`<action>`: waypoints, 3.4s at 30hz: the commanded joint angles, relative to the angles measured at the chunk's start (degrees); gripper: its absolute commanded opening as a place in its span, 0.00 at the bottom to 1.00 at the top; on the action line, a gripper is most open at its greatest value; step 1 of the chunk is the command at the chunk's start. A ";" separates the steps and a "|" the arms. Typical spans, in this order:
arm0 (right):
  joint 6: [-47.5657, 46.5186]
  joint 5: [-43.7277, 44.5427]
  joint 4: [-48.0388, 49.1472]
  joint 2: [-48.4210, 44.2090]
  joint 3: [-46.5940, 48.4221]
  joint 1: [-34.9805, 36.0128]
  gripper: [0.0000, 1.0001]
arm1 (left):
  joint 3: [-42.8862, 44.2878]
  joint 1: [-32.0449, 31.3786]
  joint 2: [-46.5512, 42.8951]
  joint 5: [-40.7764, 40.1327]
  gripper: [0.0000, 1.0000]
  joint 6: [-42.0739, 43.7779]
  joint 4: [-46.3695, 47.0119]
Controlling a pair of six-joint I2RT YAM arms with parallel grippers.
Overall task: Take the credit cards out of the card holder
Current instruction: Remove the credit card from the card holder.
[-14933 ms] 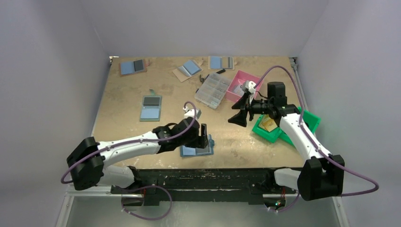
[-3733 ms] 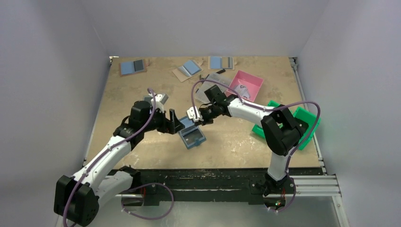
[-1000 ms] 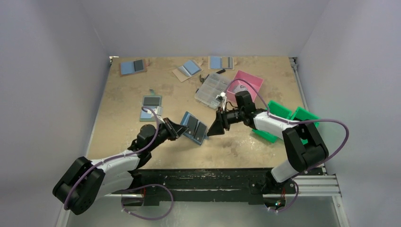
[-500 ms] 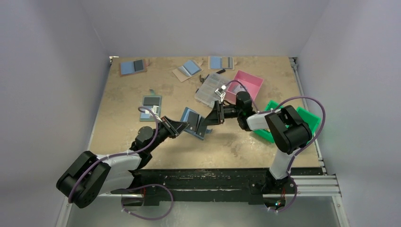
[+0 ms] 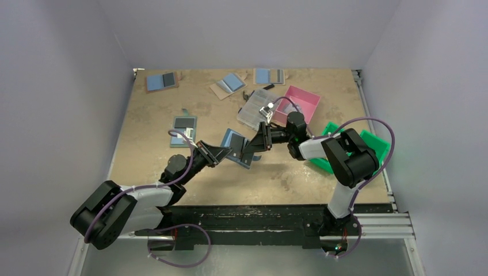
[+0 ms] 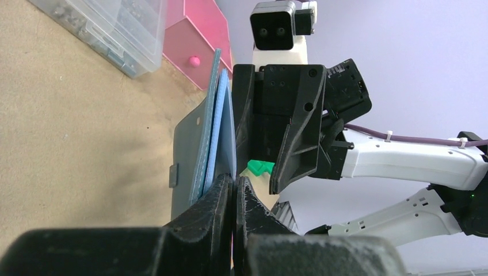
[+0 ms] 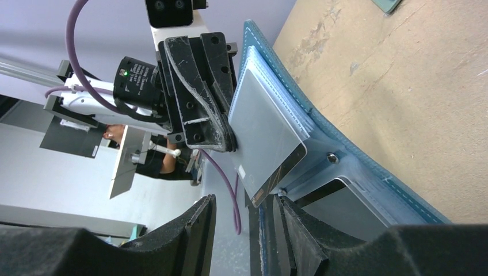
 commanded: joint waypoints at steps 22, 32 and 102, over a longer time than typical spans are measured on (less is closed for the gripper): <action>0.97 -1.17 2.31 -0.35 1.51 0.21 0.34 | 3.19 -3.64 -0.18 -3.11 0.00 -1.81 7.62; 3.26 -2.40 6.51 -0.69 1.29 0.16 0.00 | 2.02 -3.60 -1.68 -5.50 0.10 -2.97 5.02; -66.42 2.51 -73.82 4.73 23.55 0.04 0.00 | -4.66 6.89 -3.41 2.02 0.14 5.93 -19.01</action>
